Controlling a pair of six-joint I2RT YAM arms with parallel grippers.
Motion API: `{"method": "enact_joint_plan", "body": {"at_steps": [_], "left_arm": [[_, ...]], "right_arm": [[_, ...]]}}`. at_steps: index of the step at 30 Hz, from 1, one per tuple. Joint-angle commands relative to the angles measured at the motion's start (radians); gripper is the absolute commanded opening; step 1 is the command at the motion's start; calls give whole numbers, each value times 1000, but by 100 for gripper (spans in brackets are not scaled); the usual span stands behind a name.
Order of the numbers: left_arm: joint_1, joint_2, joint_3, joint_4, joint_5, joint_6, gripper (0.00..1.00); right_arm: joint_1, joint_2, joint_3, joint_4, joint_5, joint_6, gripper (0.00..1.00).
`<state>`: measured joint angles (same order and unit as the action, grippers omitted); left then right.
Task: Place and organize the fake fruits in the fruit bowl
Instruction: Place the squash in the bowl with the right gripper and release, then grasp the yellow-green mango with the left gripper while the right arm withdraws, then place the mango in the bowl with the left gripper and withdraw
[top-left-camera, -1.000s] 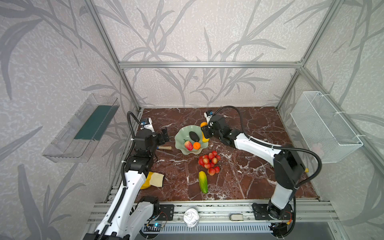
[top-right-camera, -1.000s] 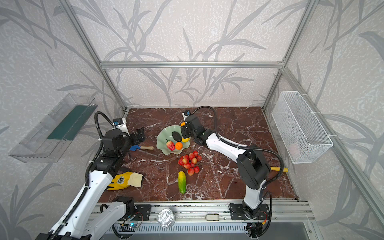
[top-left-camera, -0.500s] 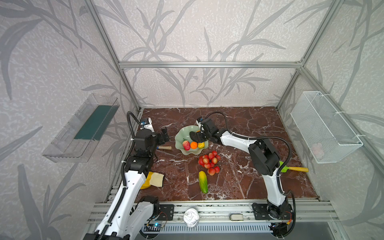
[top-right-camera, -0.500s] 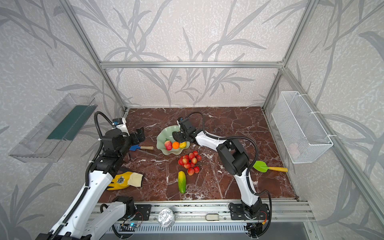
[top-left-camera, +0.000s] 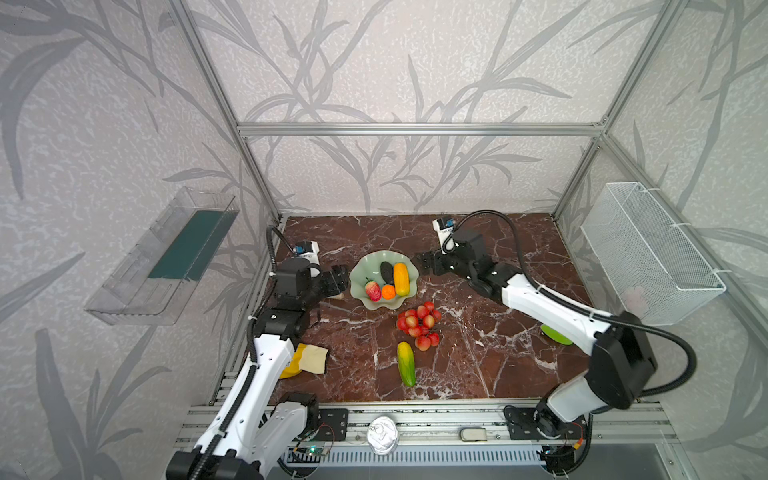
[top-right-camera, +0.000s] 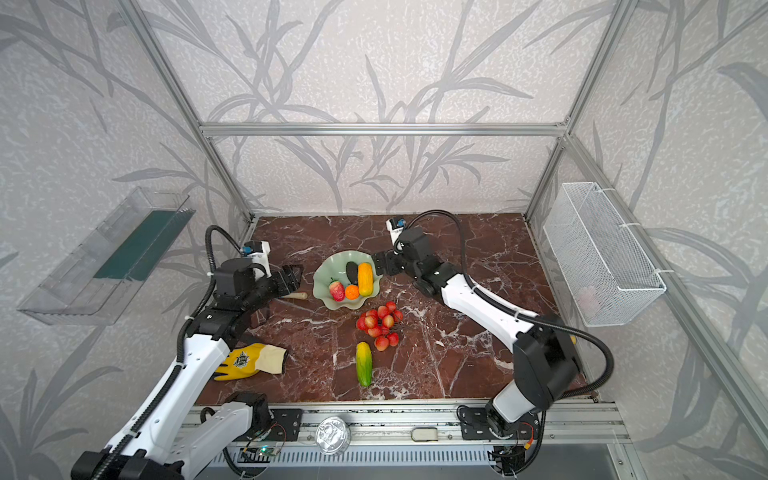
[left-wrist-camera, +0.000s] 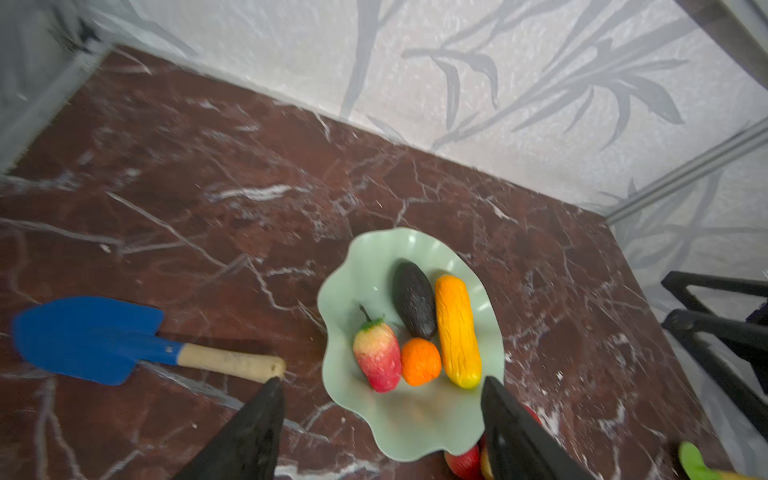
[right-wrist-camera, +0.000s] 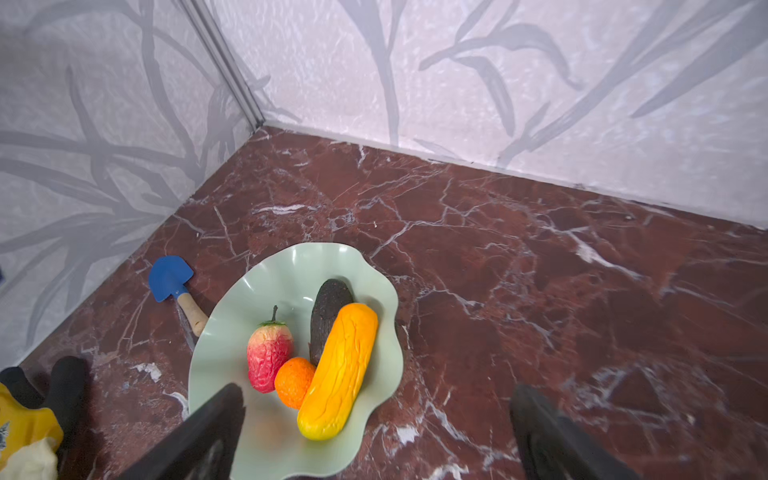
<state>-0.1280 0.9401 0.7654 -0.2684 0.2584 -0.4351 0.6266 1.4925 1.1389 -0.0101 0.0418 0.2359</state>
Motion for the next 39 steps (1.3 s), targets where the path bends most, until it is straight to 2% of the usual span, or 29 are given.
{"method": "enact_joint_plan", "body": {"at_steps": [1, 6, 12, 17, 29, 32, 34, 36, 39], "left_arm": [[-124, 2, -30, -113, 93, -64, 73], [-373, 34, -64, -182, 3, -110, 74], [-561, 77, -110, -177, -48, -184, 73], [-676, 146, -117, -166, -81, -203, 74], [-786, 430, -80, -84, -55, -249, 73], [-789, 470, -85, -65, -42, -258, 63], [-790, 471, -90, -64, -42, -258, 50], [-790, 439, -94, -73, -56, -255, 41], [-788, 346, -87, -138, -102, -234, 40]], "right_arm": [[-34, -84, -123, -43, 32, 0, 99], [-95, -270, -293, -98, 77, 93, 99], [-151, -438, -447, -76, 161, 181, 99], [-224, -483, -425, -89, 144, 131, 99], [-268, -517, -459, -83, 118, 153, 99], [-273, -530, -473, -89, 115, 159, 99], [-277, -541, -479, -92, 118, 156, 99], [-283, -549, -482, -91, 116, 158, 99], [-288, -543, -486, -84, 111, 160, 99]]}}
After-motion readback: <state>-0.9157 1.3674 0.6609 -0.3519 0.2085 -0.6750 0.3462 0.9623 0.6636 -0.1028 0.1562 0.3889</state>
